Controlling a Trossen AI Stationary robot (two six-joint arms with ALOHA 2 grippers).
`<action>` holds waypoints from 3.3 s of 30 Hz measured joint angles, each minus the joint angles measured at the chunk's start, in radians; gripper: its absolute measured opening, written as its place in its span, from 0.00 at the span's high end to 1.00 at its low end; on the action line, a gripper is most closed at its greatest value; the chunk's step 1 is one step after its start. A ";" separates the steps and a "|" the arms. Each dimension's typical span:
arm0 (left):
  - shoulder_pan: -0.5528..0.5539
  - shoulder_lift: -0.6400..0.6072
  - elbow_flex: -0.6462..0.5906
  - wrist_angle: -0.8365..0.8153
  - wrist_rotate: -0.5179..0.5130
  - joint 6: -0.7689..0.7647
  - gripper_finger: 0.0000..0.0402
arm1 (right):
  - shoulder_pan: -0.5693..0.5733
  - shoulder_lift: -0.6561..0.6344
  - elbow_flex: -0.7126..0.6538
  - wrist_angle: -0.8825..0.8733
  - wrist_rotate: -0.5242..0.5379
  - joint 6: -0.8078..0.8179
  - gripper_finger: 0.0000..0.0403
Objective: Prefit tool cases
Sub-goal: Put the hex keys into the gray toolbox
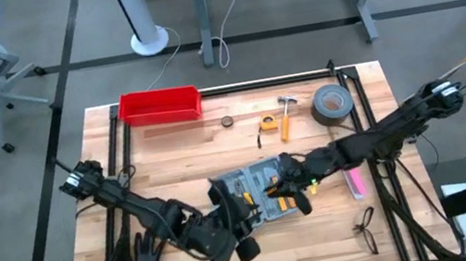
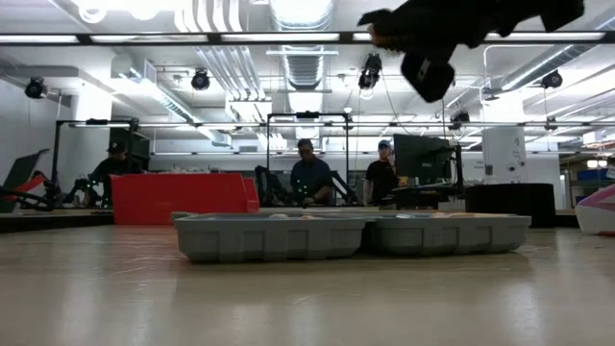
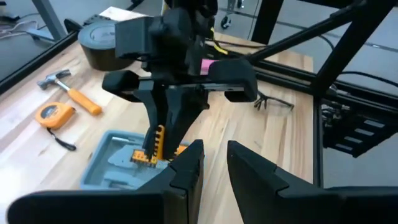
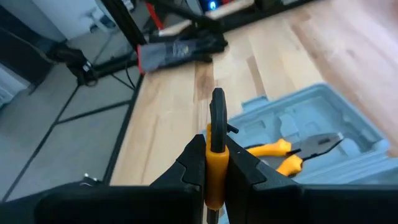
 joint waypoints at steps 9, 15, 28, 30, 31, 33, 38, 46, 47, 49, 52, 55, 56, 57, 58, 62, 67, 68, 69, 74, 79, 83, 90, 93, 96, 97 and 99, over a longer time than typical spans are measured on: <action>-0.049 0.001 -0.089 -0.002 -0.029 -0.120 0.81 | 0.000 0.123 0.074 0.006 -0.011 -0.004 0.97; -0.069 -0.001 -0.158 0.019 -0.033 -0.183 0.81 | -0.005 0.137 0.086 -0.002 -0.029 -0.012 0.97; -0.099 -0.011 -0.309 0.047 -0.044 -0.343 0.81 | -0.018 0.170 0.087 0.015 -0.057 -0.017 0.97; -0.101 -0.012 -0.326 0.051 -0.044 -0.358 0.81 | -0.018 0.189 0.092 0.013 -0.061 -0.016 0.97; -0.101 -0.013 -0.334 0.056 -0.044 -0.362 0.81 | -0.019 0.201 0.099 0.012 -0.070 -0.016 0.97; -0.103 -0.016 -0.352 0.071 -0.044 -0.369 0.81 | -0.020 0.228 0.119 0.011 -0.083 -0.016 0.97; -0.108 -0.018 -0.391 0.081 -0.045 -0.405 0.81 | -0.029 0.294 0.179 0.010 -0.104 -0.029 0.97; -0.138 -0.019 -0.458 0.081 -0.045 -0.507 0.81 | -0.062 0.354 0.249 0.004 -0.152 -0.041 0.97; -0.143 -0.019 -0.465 0.082 -0.045 -0.522 0.81 | -0.065 0.360 0.254 0.003 -0.159 -0.037 0.97; -0.150 -0.019 -0.479 0.082 -0.045 -0.547 0.81 | -0.071 0.367 0.267 -0.007 -0.168 -0.027 0.97; -0.158 -0.027 -0.504 0.083 -0.051 -0.588 0.81 | -0.078 0.383 0.283 -0.040 -0.171 -0.019 0.97; -0.158 -0.035 -0.528 0.082 -0.068 -0.627 0.81 | -0.082 0.384 0.283 -0.067 -0.167 0.003 0.97; -0.158 -0.036 -0.533 0.081 -0.073 -0.640 0.81 | -0.084 0.383 0.284 -0.080 -0.156 0.013 0.97; -0.157 -0.038 -0.537 0.080 -0.075 -0.652 0.81 | -0.089 0.382 0.284 -0.103 -0.151 0.023 0.97; -0.157 -0.039 -0.539 0.081 -0.079 -0.659 0.81 | -0.093 0.382 0.284 -0.129 -0.146 0.034 0.97; -0.154 -0.040 -0.537 0.073 -0.080 -0.676 0.81 | -0.098 0.383 0.283 -0.193 -0.121 0.082 0.97; -0.153 -0.041 -0.541 0.073 -0.095 -0.701 0.81 | -0.097 0.384 0.283 -0.200 -0.099 0.123 0.97; -0.153 -0.041 -0.541 0.072 -0.093 -0.704 0.81 | -0.096 0.384 0.283 -0.193 -0.099 0.124 0.97; -0.152 -0.041 -0.543 0.073 -0.089 -0.709 0.81 | -0.095 0.384 0.283 -0.192 -0.097 0.126 0.97; -0.147 -0.041 -0.558 0.073 -0.046 -0.737 0.81 | -0.094 0.384 0.290 -0.196 -0.098 0.127 0.97; -0.142 -0.041 -0.580 0.073 -0.012 -0.798 0.81 | -0.090 0.384 0.291 -0.197 -0.105 0.140 0.97; -0.140 -0.041 -0.592 0.073 -0.008 -0.833 0.81 | -0.078 0.384 0.291 -0.196 -0.108 0.143 0.97; -0.136 -0.040 -0.592 0.066 -0.007 -0.849 0.81 | -0.054 0.384 0.301 -0.165 -0.109 0.154 0.97; -0.135 -0.040 -0.592 0.065 -0.007 -0.854 0.81 | -0.047 0.384 0.339 -0.189 -0.113 0.137 0.97; -0.133 -0.040 -0.592 0.065 -0.005 -0.870 0.81 | -0.048 0.392 0.380 -0.252 -0.108 0.134 0.97; -0.133 -0.040 -0.592 0.065 -0.005 -0.875 0.81 | -0.050 0.399 0.395 -0.286 -0.107 0.134 0.97; -0.133 -0.040 -0.589 0.065 -0.004 -0.876 0.81 | -0.051 0.422 0.424 -0.342 -0.108 0.134 0.97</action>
